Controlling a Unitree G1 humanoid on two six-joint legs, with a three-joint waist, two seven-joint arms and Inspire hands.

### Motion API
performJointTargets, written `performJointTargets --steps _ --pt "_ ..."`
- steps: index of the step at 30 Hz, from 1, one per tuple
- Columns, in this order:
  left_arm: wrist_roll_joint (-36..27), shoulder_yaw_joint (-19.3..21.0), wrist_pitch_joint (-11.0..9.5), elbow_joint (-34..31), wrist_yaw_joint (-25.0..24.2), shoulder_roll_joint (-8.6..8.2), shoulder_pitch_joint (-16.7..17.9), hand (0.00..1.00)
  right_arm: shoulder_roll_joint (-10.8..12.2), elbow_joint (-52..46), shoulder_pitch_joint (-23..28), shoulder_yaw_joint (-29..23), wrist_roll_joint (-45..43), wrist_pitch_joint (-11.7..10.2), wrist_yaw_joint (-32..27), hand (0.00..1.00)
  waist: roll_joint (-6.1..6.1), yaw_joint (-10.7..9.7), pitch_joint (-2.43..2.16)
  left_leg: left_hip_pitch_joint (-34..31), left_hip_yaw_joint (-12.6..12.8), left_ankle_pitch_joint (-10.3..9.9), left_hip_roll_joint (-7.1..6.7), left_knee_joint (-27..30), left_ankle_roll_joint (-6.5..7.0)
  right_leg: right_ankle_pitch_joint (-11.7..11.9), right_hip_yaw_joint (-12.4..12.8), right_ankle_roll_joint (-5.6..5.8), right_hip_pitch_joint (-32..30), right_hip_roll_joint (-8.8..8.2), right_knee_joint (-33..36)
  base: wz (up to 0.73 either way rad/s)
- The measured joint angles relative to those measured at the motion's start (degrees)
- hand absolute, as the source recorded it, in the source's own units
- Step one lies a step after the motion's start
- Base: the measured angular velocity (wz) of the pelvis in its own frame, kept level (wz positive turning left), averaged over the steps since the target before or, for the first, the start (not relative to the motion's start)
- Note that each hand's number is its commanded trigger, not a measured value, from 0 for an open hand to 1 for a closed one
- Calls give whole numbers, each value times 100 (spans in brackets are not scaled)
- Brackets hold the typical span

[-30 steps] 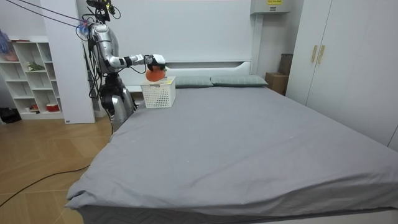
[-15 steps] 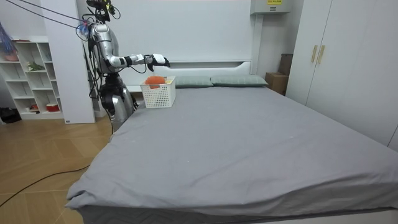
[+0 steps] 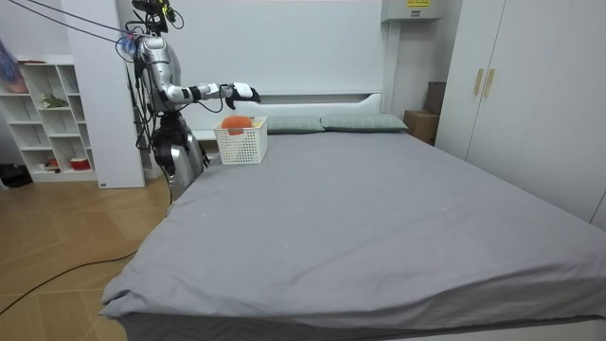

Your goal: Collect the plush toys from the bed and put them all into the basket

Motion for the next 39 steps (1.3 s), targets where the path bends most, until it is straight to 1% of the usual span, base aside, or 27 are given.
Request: performJointTargets --steps 2,4,6,7,9,11,12,13,14,15,16,17,18,19,20,21,22,24,25,27,28,30,31,33,34,36,39 --pt "48 44 0 1 15 1 17 0 -28 -1 0 -41 -74 -1 -7 0 0 -28 -2 -2 0 0 0 0 0 0 -4 0 3 -1 1 0" --pt "45 123 -1 -1 14 -4 34 0 -26 -14 3 -206 -57 -1 -7 0 -1 -70 -7 14 13 0 1 4 0 0 15 0 10 -5 3 -2" --pt "35 279 -2 -7 6 -22 90 0 -34 -91 2 -535 31 -26 -109 0 13 -85 -13 41 118 0 8 -2 1 0 121 0 3 -2 4 -17" --pt "14 295 -1 -7 8 -19 107 0 -40 -90 7 -622 117 -51 -169 0 16 -118 -14 54 142 -2 11 -4 3 0 135 0 6 -1 4 -18" --pt "-19 314 -1 -5 15 -21 158 0 -46 -92 116 -947 233 -79 -439 0 38 -255 -36 81 216 -7 13 -9 10 2 218 3 4 1 5 -15" --pt "-18 329 0 7 55 -19 180 0 -56 -124 219 -1133 253 -79 -566 0 52 -383 -40 90 279 -7 19 -10 11 7 290 10 -9 8 5 -20" --pt "-23 329 0 10 121 -18 196 0 -95 -178 312 -1187 265 -79 -641 0 40 -479 -56 111 343 -8 28 -18 11 8 330 12 -13 12 7 -23" --pt "-34 330 0 12 141 -14 204 0 -110 -212 371 -1211 291 -79 -656 0 50 -511 -55 127 369 -9 32 -25 10 9 363 11 -11 17 9 -25" --pt "-73 339 -6 35 167 -9 212 0 -135 -253 489 -1279 378 -81 -682 0 64 -620 -68 165 411 -9 37 -39 10 10 427 10 0 30 13 -24" --pt "-73 342 -11 104 228 -17 212 0 -186 -257 590 -1365 415 -81 -692 0 91 -673 -98 183 486 -15 48 -46 12 13 478 11 -2 37 21 -26" --pt "-67 341 -11 110 243 -22 214 0 -220 -257 624 -1411 448 -81 -694 0 108 -710 -106 186 529 -29 58 -46 11 18 515 11 -2 45 21 -31" --pt "-36 346 -13 110 244 -26 238 0 -237 -258 697 -1576 610 -92 -696 0 134 -785 -121 207 606 -49 79 -45 9 37 591 8 -4 67 20 -38" --pt "-18 391 -16 131 244 -29 254 0 -236 -256 788 -1767 763 -128 -766 0 159 -805 -111 267 699 -72 105 -45 0 58 635 -2 3 92 20 -38" --pt "-16 450 -16 137 245 -38 272 0 -237 -255 860 -1868 825 -172 -814 0 168 -815 -105 271 726 -79 111 -45 -4 61 668 -4 9 102 19 -31" --pt "-18 542 -16 138 251 -53 329 0 -235 -252 998 -2068 867 -227 -881 0 173 -861 -114 280 779 -86 122 -46 -9 62 714 -5 5 115 21 -22" --pt "-15 600 -18 140 253 -61 389 0 -235 -239 1064 -2260 879 -231 -917 0 158 -934 -121 281 813 -91 129 -45 -12 66 764 -9 -6 126 21 -17" --pt "-14 623 -18 141 253 -62 419 0 -236 -231 1074 -2332 880 -231 -947 0 162 -963 -118 280 826 -92 131 -45 -12 68 778 -10 -12 128 22 -14" --pt "-4 629 -13 161 255 -51 485 0 -225 -220 1108 -2671 1078 -243 -1065 0 169 -1155 -115 280 834 -101 135 -30 -11 77 781 -11 -13 130 23 -5" --pt "1 629 -7 160 257 -51 487 0 -226 -202 1107 -2754 1136 -255 -1117 0 173 -1204 -112 277 834 -102 135 -32 -10 79 782 -11 -13 130 23 0" --pt "29 632 40 160 268 -45 521 0 -226 -31 1112 -3048 1320 -305 -1343 0 190 -1371 -97 277 832 -103 136 -27 -9 81 782 -10 -11 130 22 0" --pt "28 638 47 158 279 -39 552 0 -226 128 1128 -3203 1418 -319 -1396 0 181 -1424 -103 280 831 -103 136 -20 -9 81 799 -9 -9 132 21 0" --pt "6 624 63 158 314 -42 560 0 -225 254 1234 -3404 1591 -304 -1524 0 165 -1461 -112 280 839 -104 136 -22 -7 85 838 -6 -18 137 21 0" --pt "-18 621 70 158 319 -46 567 0 -225 255 1271 -3438 1675 -302 -1567 0 172 -1486 -107 282 844 -105 136 -22 -6 86 848 -5 -21 137 22 -6" --pt "-80 621 95 162 350 -49 605 0 -225 265 1311 -3470 1947 -304 -1689 0 193 -1620 -96 276 908 -105 143 -27 -7 89 917 -7 -81 153 36 -14" --pt "-81 621 100 163 359 -49 616 0 -224 289 1318 -3481 1986 -306 -1724 0 194 -1637 -94 277 931 -107 151 -28 -10 97 930 -9 -88 163 33 -17" --pt "-180 623 102 164 433 -46 701 0 -210 575 1357 -3566 2244 -334 -1888 0 184 -1729 -101 293 969 -123 174 -27 -24 113 936 -18 -71 182 28 -8" --pt "-239 628 102 164 451 -53 728 0 -197 845 1496 -3861 2559 -334 -2143 0 202 -1768 -88 305 989 -135 182 -26 -27 114 940 -19 -85 184 33 -4"
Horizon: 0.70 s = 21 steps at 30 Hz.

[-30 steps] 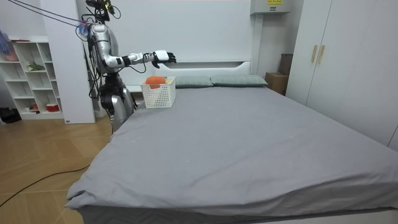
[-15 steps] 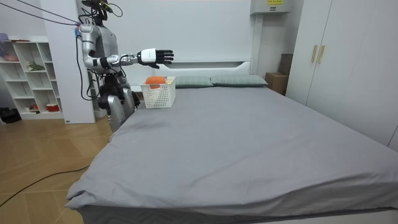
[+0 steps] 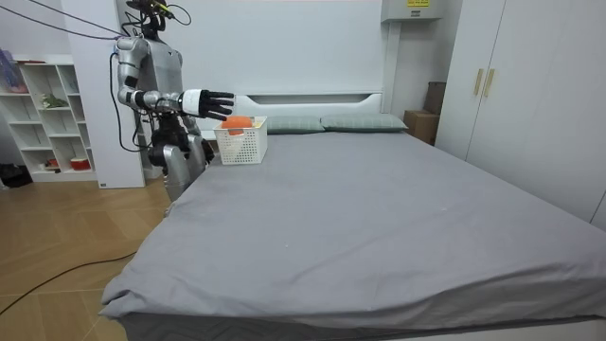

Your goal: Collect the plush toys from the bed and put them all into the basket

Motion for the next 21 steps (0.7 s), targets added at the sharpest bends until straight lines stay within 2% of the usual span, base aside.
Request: performJointTargets --steps 1,3,7,9,11,12,17,20,21 --pt "-2 -1 0 -1 0 0 13 0 2 64 11 -50 57 -2 -80 0 10 -10 4 -6 5 -5 3 4 0 0 4 0 -3 3 0 -3" --pt "2 -18 1 -1 19 5 65 0 8 500 99 -123 409 -182 -392 0 38 -81 10 -48 6 -55 28 29 -18 0 22 -1 10 21 -3 -4" --pt "0 -70 -11 5 65 0 133 0 94 1202 251 -180 1265 -198 -760 0 60 -117 -1 -48 6 -62 29 27 -21 -1 62 -1 15 31 -4 -1" --pt "-1 -104 -11 -51 129 0 180 0 199 1417 372 -179 2002 -204 -979 0 98 -122 -11 -46 5 -65 28 26 -18 -1 43 -1 15 31 -6 0" --pt "-1 -105 -17 -85 164 6 204 0 200 1765 413 -180 2530 -345 -1080 0 123 -131 -1 -48 -8 -66 27 28 -16 -1 44 0 17 26 -7 4" --pt "-3 -119 -28 -95 194 7 228 0 202 2090 415 -183 2742 -425 -1152 0 119 -128 -9 -48 -14 -67 26 29 -15 -2 50 0 18 25 -5 0" --pt "-52 -166 -25 -154 188 5 321 0 291 3416 410 -424 3810 -555 -1370 0 192 -219 -1 -13 -78 -70 20 37 -13 -5 18 2 88 24 -22 5" --pt "-55 -152 -22 -157 182 1 360 0 349 4266 427 -701 4387 -569 -1424 0 206 -292 -22 11 -135 -70 14 41 -14 -21 -2 4 125 21 -11 9" --pt "-55 -151 -14 -157 181 0 366 0 350 4572 483 -711 4515 -586 -1435 0 222 -292 -11 30 -137 -72 12 40 -19 -36 0 -3 141 21 -8 0"
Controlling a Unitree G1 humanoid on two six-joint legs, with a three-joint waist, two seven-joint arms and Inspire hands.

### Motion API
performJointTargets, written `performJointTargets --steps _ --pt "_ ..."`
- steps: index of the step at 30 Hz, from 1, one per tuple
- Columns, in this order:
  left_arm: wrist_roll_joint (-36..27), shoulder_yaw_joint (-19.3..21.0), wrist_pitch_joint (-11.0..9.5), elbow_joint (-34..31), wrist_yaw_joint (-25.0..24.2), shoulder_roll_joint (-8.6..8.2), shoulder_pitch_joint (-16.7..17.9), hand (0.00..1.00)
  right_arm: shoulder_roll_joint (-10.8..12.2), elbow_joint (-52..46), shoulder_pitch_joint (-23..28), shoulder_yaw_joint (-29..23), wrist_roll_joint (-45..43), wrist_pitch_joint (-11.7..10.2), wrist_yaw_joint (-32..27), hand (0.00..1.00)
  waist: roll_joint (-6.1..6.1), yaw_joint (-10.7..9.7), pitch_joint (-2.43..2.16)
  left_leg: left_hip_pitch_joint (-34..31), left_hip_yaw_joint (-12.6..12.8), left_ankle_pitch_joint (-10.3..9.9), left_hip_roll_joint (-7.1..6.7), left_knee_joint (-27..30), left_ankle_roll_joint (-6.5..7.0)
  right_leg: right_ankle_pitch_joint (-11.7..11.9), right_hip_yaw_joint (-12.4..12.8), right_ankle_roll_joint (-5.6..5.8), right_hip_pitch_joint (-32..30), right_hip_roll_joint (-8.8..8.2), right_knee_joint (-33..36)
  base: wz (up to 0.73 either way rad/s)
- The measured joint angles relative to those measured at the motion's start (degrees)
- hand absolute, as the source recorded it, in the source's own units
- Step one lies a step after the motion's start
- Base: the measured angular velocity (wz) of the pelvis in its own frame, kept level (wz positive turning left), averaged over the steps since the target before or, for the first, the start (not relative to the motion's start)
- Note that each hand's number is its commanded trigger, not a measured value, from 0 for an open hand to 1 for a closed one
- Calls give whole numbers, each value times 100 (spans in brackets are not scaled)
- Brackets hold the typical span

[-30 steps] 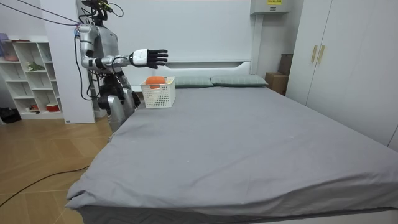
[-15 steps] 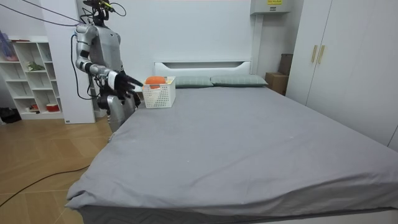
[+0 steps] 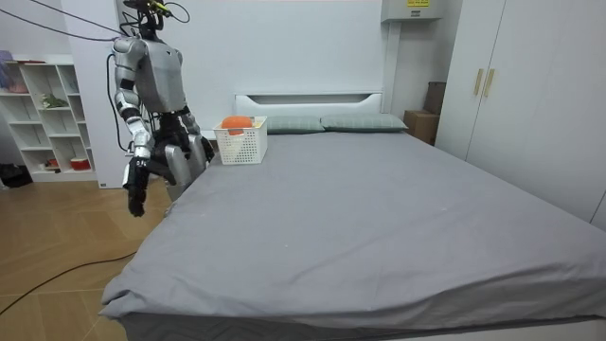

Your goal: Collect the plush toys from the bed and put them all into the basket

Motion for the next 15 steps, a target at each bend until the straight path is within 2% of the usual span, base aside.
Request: performJointTargets --steps 2,3,8,12,15 --pt "3 43 12 0 -11 -12 9 0 29 358 133 6 19 -4 12 0 -21 6 12 30 -8 -7 -3 1 -12 -31 -7 -8 36 -2 4 0" --pt "4 43 28 -1 -20 -13 19 0 53 610 179 21 14 -4 24 0 -25 10 1 34 -16 -12 -7 3 -20 -56 -6 -12 39 -4 15 0" --pt "1 117 24 0 -66 -49 15 0 141 1832 139 86 -22 14 277 0 -27 17 6 36 -52 -42 -6 83 -52 -171 -7 -22 31 -7 20 4" --pt "-2 143 26 1 -66 -102 6 0 163 2489 141 370 -19 161 664 0 -18 38 6 37 -51 -49 3 87 -64 -205 -21 -29 25 -2 36 2" --pt "-1 168 32 0 -103 -155 23 0 177 2605 145 544 -224 309 1053 0 4 55 0 62 -37 -56 5 94 -67 -205 -24 -31 27 3 31 -3"
